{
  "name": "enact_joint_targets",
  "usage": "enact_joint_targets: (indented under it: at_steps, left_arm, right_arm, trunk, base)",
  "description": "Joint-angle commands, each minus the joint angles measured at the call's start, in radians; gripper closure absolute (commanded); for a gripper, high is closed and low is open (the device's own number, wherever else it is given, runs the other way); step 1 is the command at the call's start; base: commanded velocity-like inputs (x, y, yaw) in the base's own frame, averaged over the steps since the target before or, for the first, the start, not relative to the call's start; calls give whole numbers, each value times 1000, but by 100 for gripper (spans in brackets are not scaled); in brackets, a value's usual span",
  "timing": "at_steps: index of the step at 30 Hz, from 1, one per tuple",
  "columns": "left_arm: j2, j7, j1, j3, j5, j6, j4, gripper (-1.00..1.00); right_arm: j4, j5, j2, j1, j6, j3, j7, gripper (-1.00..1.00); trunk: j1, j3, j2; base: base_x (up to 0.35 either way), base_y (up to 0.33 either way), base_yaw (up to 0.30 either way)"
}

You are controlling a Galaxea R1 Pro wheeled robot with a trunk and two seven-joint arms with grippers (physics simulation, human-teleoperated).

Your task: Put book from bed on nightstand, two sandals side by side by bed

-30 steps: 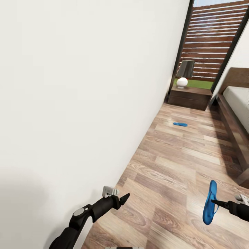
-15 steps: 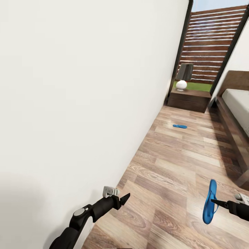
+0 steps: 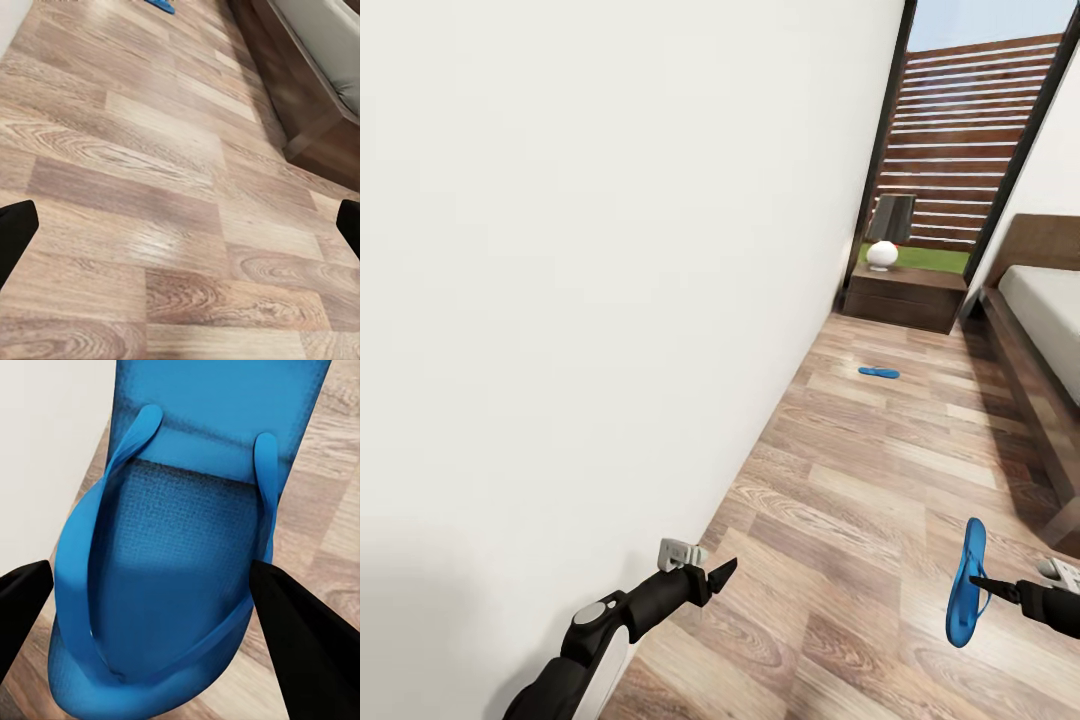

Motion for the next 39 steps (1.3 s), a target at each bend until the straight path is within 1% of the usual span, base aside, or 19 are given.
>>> enact_joint_targets:
  at_steps: [1,11,31,39]
  left_arm:
    - [0,-1,0,1,10,9,-1,-100]
    - [0,-1,0,0,10,9,-1,-100]
    - [0,-1,0,0,11,9,0,-100]
    - [0,-1,0,0,13,10,1,-100]
  right_arm:
    - [0,-5,0,0,7,-1,2,100]
    - [0,-5,1,-1,7,0,2,100]
    - [0,-5,7,-1,7,1,2,100]
    - [-1,-4,8,0,6,1,0,100]
  trunk:
    - [0,-1,0]
    - [0,-1,0]
    - [0,-1,0]
    - [0,-1,0]
  base:
    - [0,0,0]
    - [0,0,-23]
    - [0,0,-272]
    - [0,0,-71]
